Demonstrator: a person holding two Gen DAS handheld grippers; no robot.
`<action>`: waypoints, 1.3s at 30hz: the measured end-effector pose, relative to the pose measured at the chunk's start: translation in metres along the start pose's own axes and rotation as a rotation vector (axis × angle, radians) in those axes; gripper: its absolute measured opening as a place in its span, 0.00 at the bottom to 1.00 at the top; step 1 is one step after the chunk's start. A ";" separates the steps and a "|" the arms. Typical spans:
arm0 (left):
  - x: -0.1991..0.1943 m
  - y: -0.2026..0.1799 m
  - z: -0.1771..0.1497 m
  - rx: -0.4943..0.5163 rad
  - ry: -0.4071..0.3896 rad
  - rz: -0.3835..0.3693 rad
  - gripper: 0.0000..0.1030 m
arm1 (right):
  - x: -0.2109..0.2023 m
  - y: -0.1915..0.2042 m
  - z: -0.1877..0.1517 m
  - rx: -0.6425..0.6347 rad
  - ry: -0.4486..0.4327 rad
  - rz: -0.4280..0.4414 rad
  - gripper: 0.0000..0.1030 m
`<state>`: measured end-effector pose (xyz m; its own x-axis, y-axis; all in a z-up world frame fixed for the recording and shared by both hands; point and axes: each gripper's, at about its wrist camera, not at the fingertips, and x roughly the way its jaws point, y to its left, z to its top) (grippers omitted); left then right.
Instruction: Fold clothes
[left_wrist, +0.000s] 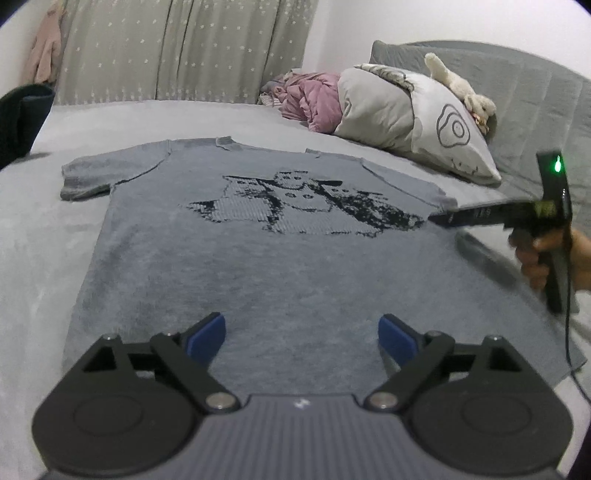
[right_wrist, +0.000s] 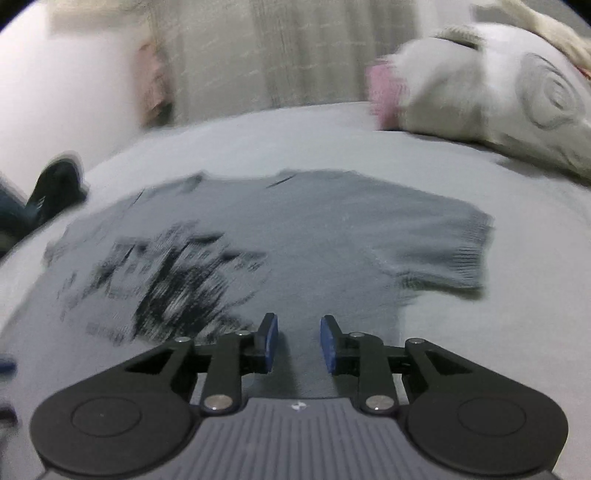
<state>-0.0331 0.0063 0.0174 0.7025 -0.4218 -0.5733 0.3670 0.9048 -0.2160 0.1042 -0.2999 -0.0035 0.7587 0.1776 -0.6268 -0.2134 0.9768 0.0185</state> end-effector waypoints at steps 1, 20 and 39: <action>0.000 -0.001 0.000 0.002 0.000 0.001 0.88 | -0.001 0.000 -0.001 -0.007 0.001 -0.008 0.30; 0.002 -0.006 0.000 0.033 0.007 0.026 0.90 | -0.040 0.025 -0.027 0.024 0.026 -0.010 0.33; -0.001 -0.004 -0.001 0.021 -0.001 0.015 0.92 | -0.092 -0.008 -0.057 0.094 0.120 -0.216 0.40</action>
<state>-0.0359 0.0037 0.0184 0.7088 -0.4084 -0.5752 0.3690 0.9096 -0.1911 0.0008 -0.3310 0.0096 0.7004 -0.0460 -0.7122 0.0078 0.9984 -0.0568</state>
